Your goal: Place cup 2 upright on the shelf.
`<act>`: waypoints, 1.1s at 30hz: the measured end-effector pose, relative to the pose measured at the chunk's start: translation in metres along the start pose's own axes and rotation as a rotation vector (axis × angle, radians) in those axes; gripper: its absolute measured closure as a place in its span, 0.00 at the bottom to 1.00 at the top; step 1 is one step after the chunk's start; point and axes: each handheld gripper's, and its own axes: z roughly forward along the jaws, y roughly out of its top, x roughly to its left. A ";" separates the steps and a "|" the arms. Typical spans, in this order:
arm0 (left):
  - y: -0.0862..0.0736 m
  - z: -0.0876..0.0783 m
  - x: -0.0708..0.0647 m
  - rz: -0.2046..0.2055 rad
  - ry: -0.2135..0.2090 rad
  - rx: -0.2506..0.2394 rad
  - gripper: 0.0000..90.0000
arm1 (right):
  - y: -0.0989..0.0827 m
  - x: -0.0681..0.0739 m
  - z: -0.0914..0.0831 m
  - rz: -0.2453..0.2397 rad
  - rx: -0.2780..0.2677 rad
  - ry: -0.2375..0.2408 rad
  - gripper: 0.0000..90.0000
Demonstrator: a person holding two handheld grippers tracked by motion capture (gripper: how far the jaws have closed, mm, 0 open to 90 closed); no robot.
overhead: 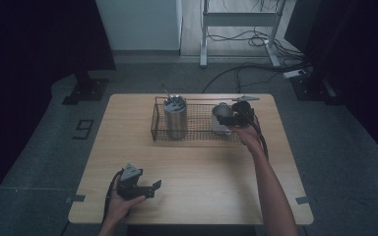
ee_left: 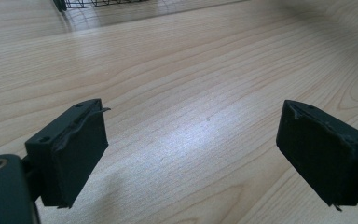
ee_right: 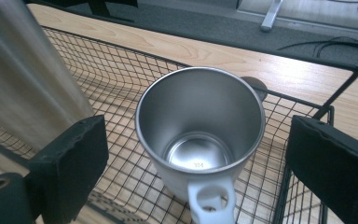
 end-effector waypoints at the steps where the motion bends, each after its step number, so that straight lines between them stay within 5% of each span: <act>1: 0.000 0.000 0.000 0.000 0.000 0.000 0.10 | -0.001 0.000 -0.002 -0.003 -0.003 0.001 0.07; 17: -0.001 0.002 -0.001 0.004 0.000 0.011 0.10 | -0.023 0.004 -0.048 -0.017 -0.054 0.040 0.12; 33: -0.002 0.005 -0.005 0.014 -0.007 0.024 0.10 | -0.085 0.008 -0.082 -0.017 -0.083 0.066 0.14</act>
